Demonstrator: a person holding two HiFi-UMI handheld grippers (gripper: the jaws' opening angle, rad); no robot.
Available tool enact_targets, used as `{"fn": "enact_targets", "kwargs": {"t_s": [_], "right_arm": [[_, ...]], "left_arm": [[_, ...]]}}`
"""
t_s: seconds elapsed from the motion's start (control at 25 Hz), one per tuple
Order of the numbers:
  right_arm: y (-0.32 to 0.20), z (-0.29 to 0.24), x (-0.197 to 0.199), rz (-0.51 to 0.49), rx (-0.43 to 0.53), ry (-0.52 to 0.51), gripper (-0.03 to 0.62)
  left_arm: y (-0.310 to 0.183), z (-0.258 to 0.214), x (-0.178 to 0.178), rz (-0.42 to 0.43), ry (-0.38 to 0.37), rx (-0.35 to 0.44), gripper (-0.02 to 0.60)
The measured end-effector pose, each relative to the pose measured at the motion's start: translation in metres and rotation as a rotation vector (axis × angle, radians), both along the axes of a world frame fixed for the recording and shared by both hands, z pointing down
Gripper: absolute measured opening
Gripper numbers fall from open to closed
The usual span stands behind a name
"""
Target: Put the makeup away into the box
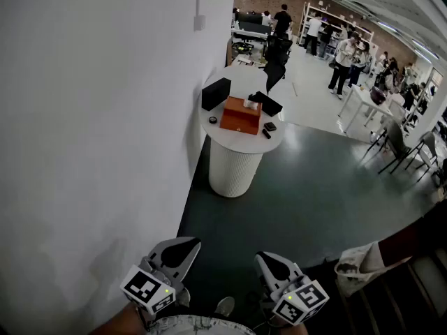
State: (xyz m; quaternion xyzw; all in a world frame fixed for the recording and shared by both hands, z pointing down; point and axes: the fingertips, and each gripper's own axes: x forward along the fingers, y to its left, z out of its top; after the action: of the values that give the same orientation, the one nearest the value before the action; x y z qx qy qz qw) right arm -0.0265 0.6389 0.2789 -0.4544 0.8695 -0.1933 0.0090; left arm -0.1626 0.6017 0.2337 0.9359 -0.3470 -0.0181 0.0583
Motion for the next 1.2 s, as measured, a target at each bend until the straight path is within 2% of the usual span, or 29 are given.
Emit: {"fn": "enact_targets", "kwargs": {"t_s": [0.52, 1.2], "right_arm": [[-0.005, 0.004, 0.008, 0.031, -0.007, 0.034, 0.008], [-0.009, 0.008, 0.003, 0.021, -0.005, 0.049, 0.009]], "left_arm": [[-0.003, 0.005, 0.002, -0.007, -0.009, -0.013, 0.023], [-0.008, 0.011, 0.005, -0.002, -0.018, -0.005, 0.025]]}}
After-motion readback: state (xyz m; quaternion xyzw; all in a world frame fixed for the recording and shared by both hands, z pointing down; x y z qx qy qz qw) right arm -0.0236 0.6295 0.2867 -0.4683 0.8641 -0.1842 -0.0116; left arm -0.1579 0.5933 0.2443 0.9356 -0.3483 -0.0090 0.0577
